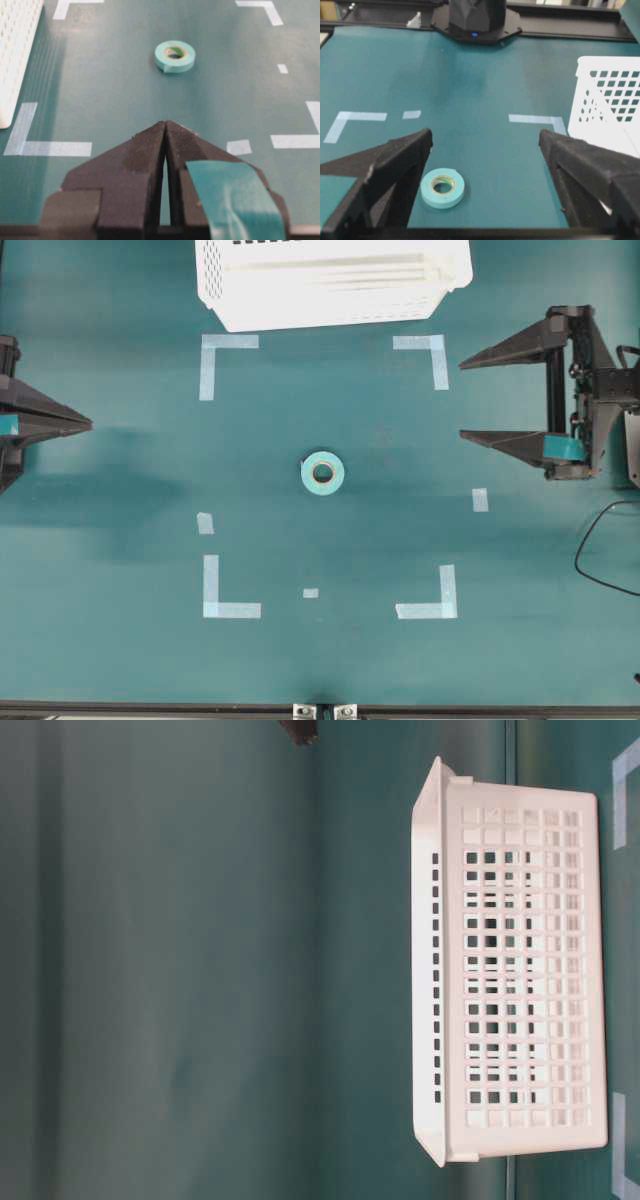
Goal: Put the tape in the middle into the white basket.
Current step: 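Move the open right gripper left toward the teal tape roll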
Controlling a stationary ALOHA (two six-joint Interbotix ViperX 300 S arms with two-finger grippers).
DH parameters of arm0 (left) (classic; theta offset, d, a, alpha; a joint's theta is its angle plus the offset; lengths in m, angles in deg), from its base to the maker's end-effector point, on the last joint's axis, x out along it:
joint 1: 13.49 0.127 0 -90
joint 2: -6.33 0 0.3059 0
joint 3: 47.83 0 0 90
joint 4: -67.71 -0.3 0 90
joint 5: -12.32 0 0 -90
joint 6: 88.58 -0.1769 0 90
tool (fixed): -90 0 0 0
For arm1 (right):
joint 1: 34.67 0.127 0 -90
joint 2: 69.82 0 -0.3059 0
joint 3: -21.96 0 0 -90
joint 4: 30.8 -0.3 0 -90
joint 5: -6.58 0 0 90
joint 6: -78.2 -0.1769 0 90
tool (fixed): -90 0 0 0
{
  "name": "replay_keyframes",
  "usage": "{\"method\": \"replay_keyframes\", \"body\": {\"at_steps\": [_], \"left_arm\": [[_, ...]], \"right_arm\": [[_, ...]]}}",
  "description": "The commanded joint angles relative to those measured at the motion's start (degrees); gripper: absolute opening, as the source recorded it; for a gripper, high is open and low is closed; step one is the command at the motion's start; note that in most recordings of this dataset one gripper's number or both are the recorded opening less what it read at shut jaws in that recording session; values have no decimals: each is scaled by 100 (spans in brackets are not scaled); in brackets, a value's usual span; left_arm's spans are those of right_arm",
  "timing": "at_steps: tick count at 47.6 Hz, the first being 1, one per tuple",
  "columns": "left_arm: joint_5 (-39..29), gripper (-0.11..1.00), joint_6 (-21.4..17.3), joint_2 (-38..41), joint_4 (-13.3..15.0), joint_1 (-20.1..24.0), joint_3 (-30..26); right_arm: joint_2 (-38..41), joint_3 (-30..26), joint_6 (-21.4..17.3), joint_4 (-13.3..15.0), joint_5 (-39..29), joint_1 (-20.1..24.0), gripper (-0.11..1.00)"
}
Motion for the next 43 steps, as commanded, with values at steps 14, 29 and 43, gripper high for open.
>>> {"method": "replay_keyframes", "body": {"at_steps": [14,29,43], "left_arm": [[53,-11,9,-9,9,-9,-53],[53,-11,-26,-439,9,0,141],[53,-11,-26,-483,9,0,176]], "right_arm": [[501,-396,-290,-18,44,-9,100],[1055,-703,-308,-18,-26,-9,100],[1477,-1020,-308,-9,-369,26,100]]}}
